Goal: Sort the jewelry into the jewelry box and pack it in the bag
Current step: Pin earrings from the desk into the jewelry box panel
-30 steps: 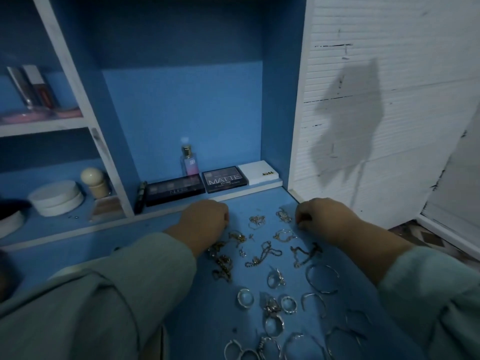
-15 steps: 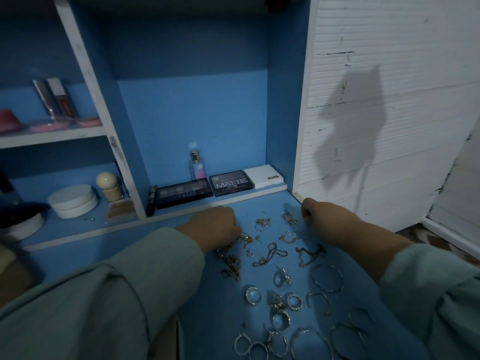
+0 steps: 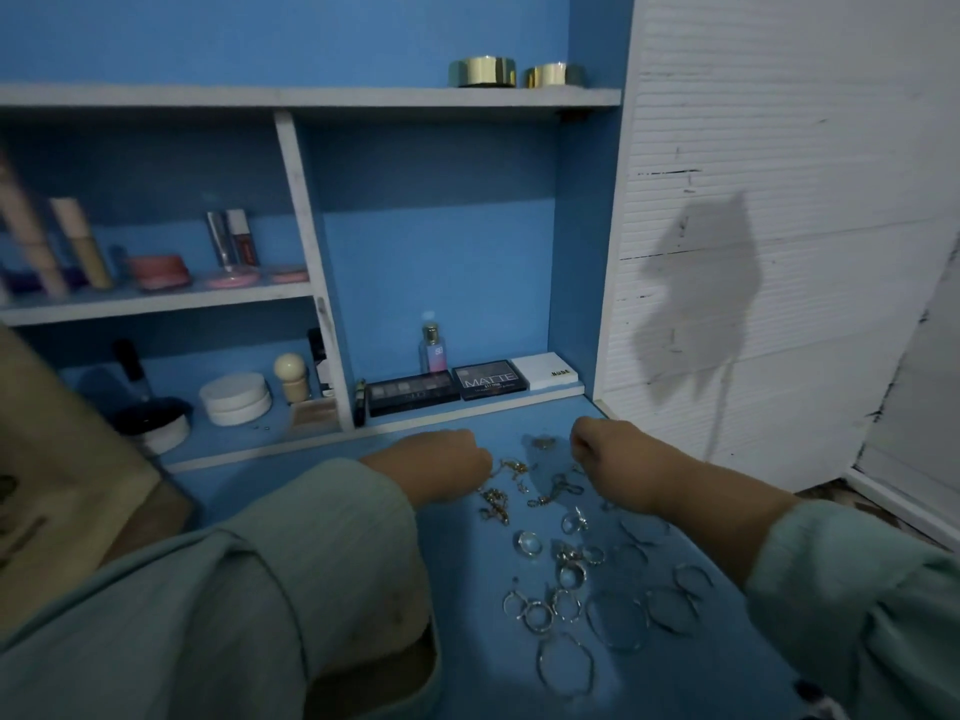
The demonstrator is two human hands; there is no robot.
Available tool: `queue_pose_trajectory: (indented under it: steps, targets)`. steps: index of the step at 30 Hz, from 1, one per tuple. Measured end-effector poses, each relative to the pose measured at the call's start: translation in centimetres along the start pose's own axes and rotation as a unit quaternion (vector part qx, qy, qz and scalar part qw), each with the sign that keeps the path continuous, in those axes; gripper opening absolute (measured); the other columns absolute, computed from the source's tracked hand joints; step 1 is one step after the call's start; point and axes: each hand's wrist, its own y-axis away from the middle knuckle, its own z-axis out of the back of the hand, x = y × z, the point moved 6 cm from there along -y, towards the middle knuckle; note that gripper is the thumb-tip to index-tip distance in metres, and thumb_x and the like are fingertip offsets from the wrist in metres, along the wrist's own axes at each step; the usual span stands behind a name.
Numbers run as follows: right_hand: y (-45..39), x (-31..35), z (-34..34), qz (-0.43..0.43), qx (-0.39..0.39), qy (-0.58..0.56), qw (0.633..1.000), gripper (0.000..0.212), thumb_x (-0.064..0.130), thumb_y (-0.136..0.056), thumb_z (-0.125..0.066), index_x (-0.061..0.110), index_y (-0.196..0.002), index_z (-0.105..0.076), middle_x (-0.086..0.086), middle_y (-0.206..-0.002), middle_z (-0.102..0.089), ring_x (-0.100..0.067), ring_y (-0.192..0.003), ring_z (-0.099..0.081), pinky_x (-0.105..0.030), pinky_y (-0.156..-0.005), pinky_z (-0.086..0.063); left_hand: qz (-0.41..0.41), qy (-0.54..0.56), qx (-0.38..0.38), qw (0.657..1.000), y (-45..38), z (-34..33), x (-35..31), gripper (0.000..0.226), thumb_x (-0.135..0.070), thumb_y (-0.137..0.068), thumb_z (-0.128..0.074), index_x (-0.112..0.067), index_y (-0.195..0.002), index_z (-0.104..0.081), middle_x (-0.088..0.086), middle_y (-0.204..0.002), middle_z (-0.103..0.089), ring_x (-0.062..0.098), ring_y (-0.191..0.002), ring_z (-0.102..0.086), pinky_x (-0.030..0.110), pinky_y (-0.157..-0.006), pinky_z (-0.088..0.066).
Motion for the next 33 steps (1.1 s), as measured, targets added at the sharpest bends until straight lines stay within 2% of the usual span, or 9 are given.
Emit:
queue_pose_trajectory:
  steps: [3,5,9,14,17,21,25,30,33]
  targets:
    - [1.4,2.4,0.0,0.022,0.011,-0.011,1.0,0.017,0.016,-0.096,-0.036,0.018,-0.081,-0.04,-0.003,-0.092,-0.046,-0.018,-0.085,-0.043,-0.026,-0.073,-0.033,0.0,0.007,0.013,1.0,2.6,0.2,0.4,0.026,-0.025,-0.098,-0.027,-0.011,-0.106,-0.047,0.02,-0.13,-0.05,0.017,-0.092,-0.036,0.028,-0.077,-0.029]
    - [2.3,3.8,-0.1,0.029,0.013,-0.024,0.999,0.019,0.015,-0.096,-0.038,0.02,-0.078,-0.042,-0.002,-0.093,-0.047,-0.018,-0.087,-0.044,-0.026,-0.077,-0.035,-0.001,0.005,0.008,1.0,4.3,0.4,0.6,0.019,-0.024,-0.099,-0.026,-0.013,-0.093,-0.041,0.019,-0.122,-0.052,0.017,-0.09,-0.036,0.029,-0.068,-0.032]
    - [4.2,6.3,-0.5,0.045,0.003,-0.086,0.995,0.017,0.017,-0.095,-0.044,0.019,-0.08,-0.052,0.002,-0.086,-0.054,-0.015,-0.083,-0.049,-0.023,-0.075,-0.036,-0.007,0.011,-0.02,1.0,7.1,0.2,2.0,0.032,-0.023,-0.098,-0.029,-0.021,-0.066,-0.033,-0.002,-0.073,-0.039,0.009,-0.061,-0.034,0.015,-0.055,-0.026]
    - [6.3,9.2,-1.3,0.084,-0.023,-0.125,0.988,0.014,0.021,-0.094,-0.051,0.013,-0.086,-0.059,0.013,-0.072,-0.048,-0.009,-0.074,-0.048,-0.005,-0.054,-0.033,-0.014,0.024,-0.048,0.998,10.4,-0.2,4.0,0.032,-0.021,-0.097,-0.032,-0.023,-0.066,-0.035,-0.007,-0.07,-0.037,0.004,-0.058,-0.032,0.015,-0.056,-0.029]
    - [7.5,10.7,-1.9,0.097,-0.035,-0.143,0.984,0.014,0.021,-0.092,-0.054,0.011,-0.09,-0.063,0.015,-0.069,-0.048,0.0,-0.062,-0.045,-0.002,-0.054,-0.035,-0.024,0.027,-0.078,0.996,12.6,-0.2,5.2,0.031,-0.021,-0.097,-0.032,-0.023,-0.067,-0.037,-0.005,-0.07,-0.04,0.005,-0.058,-0.034,0.016,-0.055,-0.03]
    - [9.0,12.1,-3.1,0.099,-0.023,-0.21,0.972,0.015,0.018,-0.09,-0.057,0.005,-0.09,-0.065,0.003,-0.078,-0.059,-0.011,-0.073,-0.054,-0.013,-0.064,-0.042,-0.038,0.1,-0.113,0.988,15.0,-0.3,6.7,0.021,-0.021,-0.096,-0.035,-0.011,-0.095,-0.053,0.004,-0.086,-0.057,0.013,-0.07,-0.046,0.024,-0.06,-0.035]
    - [10.4,13.1,-4.4,0.089,-0.017,-0.303,0.949,0.014,0.012,-0.088,-0.06,0.017,-0.075,-0.064,0.003,-0.068,-0.059,-0.013,-0.069,-0.055,-0.03,-0.073,-0.05,-0.065,0.133,-0.151,0.977,16.9,-0.7,7.7,0.019,-0.021,-0.096,-0.044,-0.027,-0.079,-0.051,-0.016,-0.077,-0.05,-0.003,-0.068,-0.045,0.012,-0.055,-0.032]
    - [11.8,14.0,-5.8,0.068,-0.017,-0.42,0.905,0.021,0.004,-0.093,-0.049,0.016,-0.077,-0.056,-0.001,-0.069,-0.059,-0.005,-0.052,-0.056,-0.017,-0.053,-0.048,-0.059,0.204,-0.205,0.956,18.1,-1.4,8.8,0.011,-0.022,-0.094,-0.051,-0.026,-0.085,-0.053,-0.018,-0.08,-0.05,-0.005,-0.07,-0.046,0.004,-0.054,-0.035]
    - [12.4,14.6,-6.9,0.067,-0.029,-0.464,0.883,0.021,0.004,-0.095,-0.045,0.016,-0.079,-0.053,-0.002,-0.073,-0.058,-0.011,-0.058,-0.058,-0.02,-0.054,-0.049,-0.07,0.224,-0.231,0.944,18.9,-1.9,9.5,0.007,-0.021,-0.094,-0.052,-0.024,-0.087,-0.055,-0.018,-0.081,-0.052,-0.005,-0.071,-0.047,0.001,-0.059,-0.036]
